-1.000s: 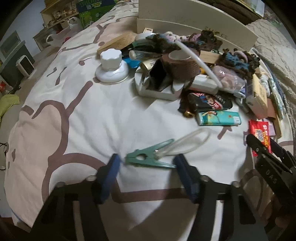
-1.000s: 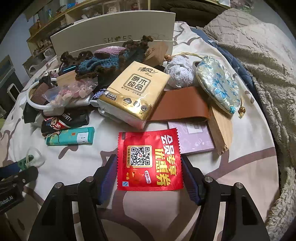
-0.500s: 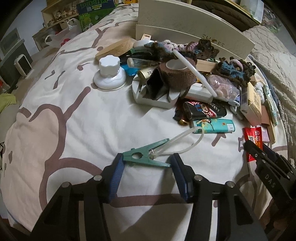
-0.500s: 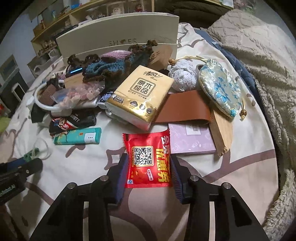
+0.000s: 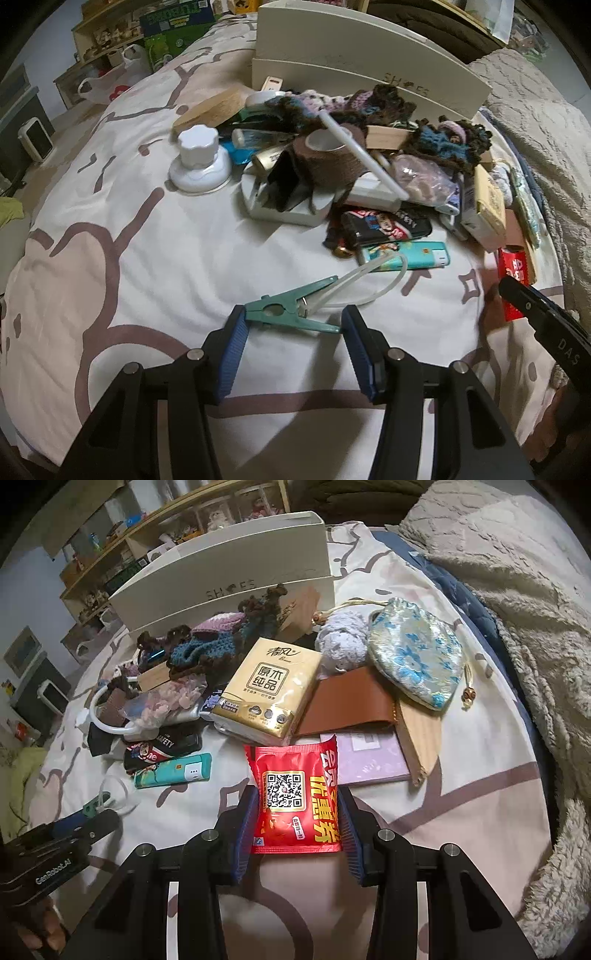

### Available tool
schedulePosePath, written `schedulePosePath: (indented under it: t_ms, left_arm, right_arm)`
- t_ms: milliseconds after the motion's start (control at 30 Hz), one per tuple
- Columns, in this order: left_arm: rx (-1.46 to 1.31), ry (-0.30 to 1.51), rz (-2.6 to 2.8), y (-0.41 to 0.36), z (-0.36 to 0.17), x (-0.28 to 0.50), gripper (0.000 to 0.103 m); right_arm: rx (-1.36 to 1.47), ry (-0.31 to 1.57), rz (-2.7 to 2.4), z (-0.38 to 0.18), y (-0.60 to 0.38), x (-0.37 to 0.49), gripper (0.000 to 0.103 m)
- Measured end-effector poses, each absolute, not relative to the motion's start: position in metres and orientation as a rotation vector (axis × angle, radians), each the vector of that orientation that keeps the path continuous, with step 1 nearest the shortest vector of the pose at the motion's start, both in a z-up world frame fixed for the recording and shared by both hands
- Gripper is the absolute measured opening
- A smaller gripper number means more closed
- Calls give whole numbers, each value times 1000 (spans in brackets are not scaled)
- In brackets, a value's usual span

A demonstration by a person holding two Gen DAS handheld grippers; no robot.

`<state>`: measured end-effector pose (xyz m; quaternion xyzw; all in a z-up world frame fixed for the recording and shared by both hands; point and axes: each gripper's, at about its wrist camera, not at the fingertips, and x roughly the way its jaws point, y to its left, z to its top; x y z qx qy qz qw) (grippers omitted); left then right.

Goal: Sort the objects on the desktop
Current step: 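Lift and carry the clothespin with the left tool while the right tool carries the red packet toward the box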

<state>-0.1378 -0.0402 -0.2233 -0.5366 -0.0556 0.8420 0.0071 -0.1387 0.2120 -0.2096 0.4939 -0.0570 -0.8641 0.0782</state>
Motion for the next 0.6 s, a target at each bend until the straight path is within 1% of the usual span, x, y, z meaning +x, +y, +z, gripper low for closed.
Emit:
schedulePosePath:
  t_ms: [100, 233, 600]
  left_arm:
    - [-1662, -193, 2621, -37, -219, -134, 52]
    - [-1640, -207, 2611, -25, -202, -135, 52]
    - [-1568, -198, 2619, -7, -188, -128, 52]
  right_arm:
    - [1473, -176, -2582, -205, 210, -136, 43]
    - [1457, -144, -2583, -199, 205, -135, 43]
    - [1401, -61, -2547, -186, 187, -130, 43]
